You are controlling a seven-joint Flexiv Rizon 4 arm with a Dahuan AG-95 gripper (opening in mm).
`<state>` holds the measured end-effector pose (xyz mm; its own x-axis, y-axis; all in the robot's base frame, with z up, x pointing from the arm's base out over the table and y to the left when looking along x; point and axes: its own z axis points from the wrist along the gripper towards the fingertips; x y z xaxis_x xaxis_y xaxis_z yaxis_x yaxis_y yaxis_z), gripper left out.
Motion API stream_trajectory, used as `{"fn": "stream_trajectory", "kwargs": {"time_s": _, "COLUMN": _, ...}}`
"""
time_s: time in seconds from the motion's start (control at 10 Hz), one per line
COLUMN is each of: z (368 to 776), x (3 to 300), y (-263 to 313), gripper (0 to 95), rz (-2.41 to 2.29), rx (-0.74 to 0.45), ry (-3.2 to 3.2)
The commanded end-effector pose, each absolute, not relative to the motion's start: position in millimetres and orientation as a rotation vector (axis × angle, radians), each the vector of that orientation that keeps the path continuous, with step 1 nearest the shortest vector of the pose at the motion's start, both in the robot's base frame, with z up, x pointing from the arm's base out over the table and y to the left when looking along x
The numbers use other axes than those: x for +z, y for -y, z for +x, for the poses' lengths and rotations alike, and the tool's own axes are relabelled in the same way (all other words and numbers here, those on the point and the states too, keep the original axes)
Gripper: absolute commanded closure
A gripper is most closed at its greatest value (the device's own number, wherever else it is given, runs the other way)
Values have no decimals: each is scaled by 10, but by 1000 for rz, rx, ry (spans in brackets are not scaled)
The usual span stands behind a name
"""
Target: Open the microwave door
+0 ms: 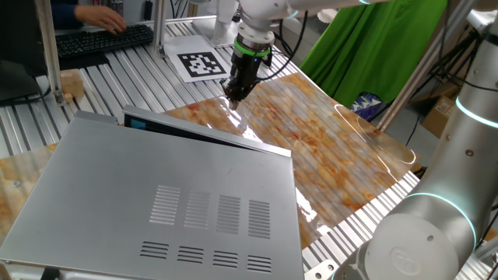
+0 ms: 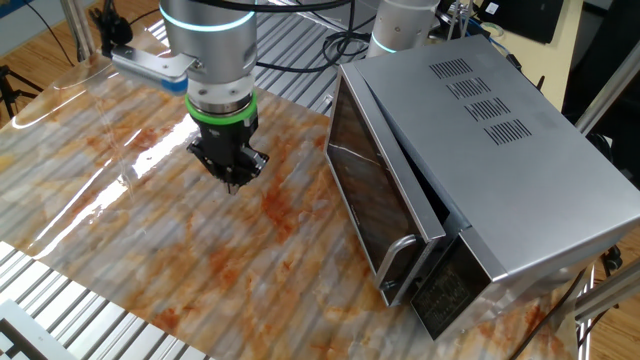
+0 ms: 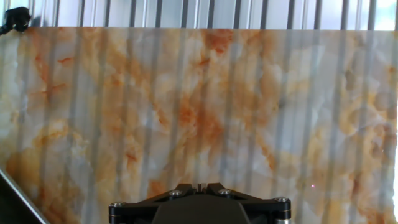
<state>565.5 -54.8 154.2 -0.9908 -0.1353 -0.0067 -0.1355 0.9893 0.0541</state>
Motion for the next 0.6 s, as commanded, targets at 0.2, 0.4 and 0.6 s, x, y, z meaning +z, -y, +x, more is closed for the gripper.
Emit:
{"fn": "stream_trajectory", "kwargs": {"time_s": 0.2, "z": 5687, "x": 1535, "y": 562, "gripper": 950, "rz": -203, "rx": 77, "ry": -3133}}
{"fn": "stream_trajectory", "kwargs": {"time_s": 0.4, "z": 5694, "x": 1544, "y": 570, "gripper": 950, "rz": -202, "rx": 82, "ry": -3134}}
{"fn": "stream_trajectory", "kwargs": {"time_s": 0.6, "z": 5699, "x": 1549, "y": 575, "gripper": 950, "rz": -201, "rx": 83, "ry": -3135}}
